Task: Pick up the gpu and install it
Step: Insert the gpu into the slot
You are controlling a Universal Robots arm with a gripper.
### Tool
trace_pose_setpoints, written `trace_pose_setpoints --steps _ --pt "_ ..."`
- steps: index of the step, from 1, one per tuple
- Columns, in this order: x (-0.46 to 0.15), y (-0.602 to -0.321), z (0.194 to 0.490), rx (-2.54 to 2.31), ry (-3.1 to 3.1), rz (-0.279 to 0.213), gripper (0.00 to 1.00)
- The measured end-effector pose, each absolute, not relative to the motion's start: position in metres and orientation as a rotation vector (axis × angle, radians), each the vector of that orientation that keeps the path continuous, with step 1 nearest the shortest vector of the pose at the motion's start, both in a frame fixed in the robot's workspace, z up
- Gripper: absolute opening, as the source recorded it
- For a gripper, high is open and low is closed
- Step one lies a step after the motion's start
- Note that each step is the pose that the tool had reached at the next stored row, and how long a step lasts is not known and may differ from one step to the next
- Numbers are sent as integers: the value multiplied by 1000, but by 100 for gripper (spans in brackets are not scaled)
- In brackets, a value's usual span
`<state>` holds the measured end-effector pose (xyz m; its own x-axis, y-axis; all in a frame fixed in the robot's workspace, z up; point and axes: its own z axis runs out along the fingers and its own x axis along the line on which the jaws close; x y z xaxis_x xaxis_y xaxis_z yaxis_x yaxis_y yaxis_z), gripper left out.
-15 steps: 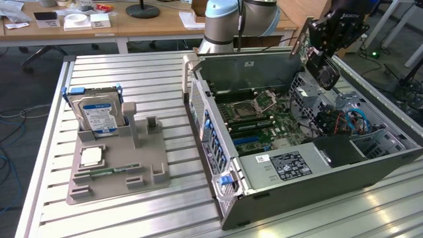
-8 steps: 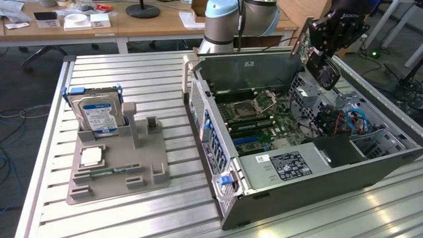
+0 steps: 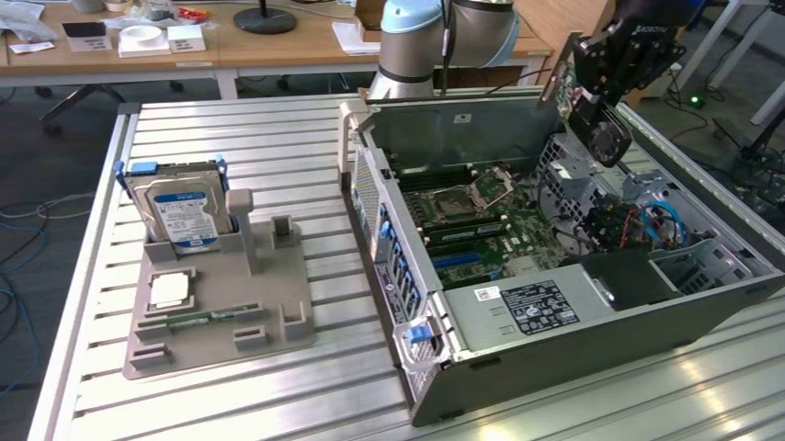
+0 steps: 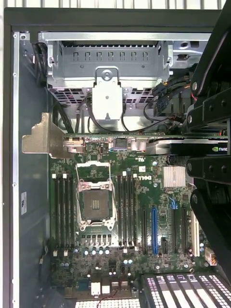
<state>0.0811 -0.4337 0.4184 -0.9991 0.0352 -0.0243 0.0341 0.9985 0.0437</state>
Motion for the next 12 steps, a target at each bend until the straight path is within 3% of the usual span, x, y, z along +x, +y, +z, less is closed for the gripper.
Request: trace_pose_setpoints --steps 12 --pt "80 -434 418 -131 3116 70 26"
